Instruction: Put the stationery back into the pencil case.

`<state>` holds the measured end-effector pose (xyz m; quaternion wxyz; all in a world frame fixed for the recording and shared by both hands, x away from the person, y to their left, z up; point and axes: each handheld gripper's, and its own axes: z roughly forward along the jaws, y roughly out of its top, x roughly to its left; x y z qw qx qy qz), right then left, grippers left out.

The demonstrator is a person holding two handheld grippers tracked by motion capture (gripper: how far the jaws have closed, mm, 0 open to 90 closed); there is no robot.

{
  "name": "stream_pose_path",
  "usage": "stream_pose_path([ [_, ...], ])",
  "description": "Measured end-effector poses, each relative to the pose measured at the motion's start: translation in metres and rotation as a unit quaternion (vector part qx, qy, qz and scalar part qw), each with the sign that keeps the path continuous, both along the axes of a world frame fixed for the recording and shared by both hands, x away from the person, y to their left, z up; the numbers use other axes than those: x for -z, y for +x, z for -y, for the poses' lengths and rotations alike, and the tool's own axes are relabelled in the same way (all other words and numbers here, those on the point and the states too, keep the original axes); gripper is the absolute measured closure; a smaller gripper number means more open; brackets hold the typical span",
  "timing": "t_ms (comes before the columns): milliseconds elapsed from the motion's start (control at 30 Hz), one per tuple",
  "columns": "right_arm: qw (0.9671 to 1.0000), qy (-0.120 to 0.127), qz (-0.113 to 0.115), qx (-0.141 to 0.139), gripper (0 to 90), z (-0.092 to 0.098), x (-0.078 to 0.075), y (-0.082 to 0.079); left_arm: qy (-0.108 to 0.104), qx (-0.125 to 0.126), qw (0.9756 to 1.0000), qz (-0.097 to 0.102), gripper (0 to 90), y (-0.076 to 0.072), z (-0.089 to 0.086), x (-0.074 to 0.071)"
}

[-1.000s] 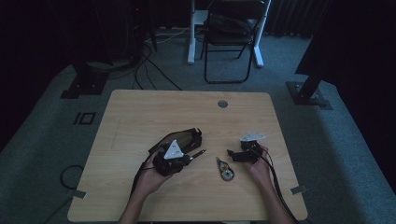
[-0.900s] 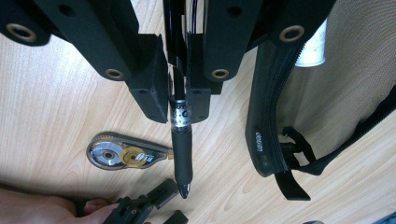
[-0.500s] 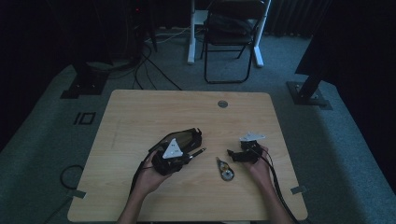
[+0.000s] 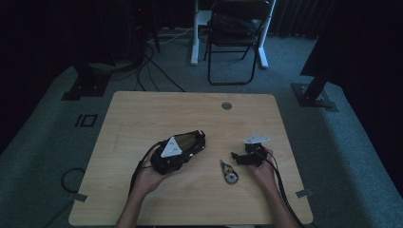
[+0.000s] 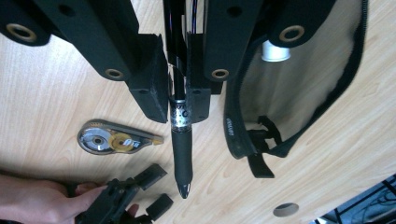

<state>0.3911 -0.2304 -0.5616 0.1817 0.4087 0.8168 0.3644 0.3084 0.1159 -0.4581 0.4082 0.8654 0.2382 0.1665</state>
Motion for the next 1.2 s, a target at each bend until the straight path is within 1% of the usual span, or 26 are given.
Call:
stream_pose_path([
  [467,1.0000,0.000,0.000,0.000,20.1,0.000,0.000,0.000,-0.001,-0.022,0.9998,0.005,79.6,0.011,-0.011,-0.003],
  [700,1.0000,0.000,0.000,0.000,20.1,0.000,0.000,0.000,-0.001,-0.033,0.9994,0.004,79.6,0.018,-0.015,-0.002],
  [900,1.0000,0.000,0.000,0.000,20.1,0.000,0.000,0.000,0.003,-0.045,0.9990,0.004,79.6,0.023,-0.018,0.000],
  [1067,1.0000,0.000,0.000,0.000,20.1,0.000,0.000,0.000,0.002,-0.054,0.9985,0.005,79.6,0.027,-0.019,0.002],
  [1200,1.0000,0.000,0.000,0.000,20.1,0.000,0.000,0.000,0.003,-0.059,0.9982,0.007,79.6,0.031,-0.020,0.001],
])
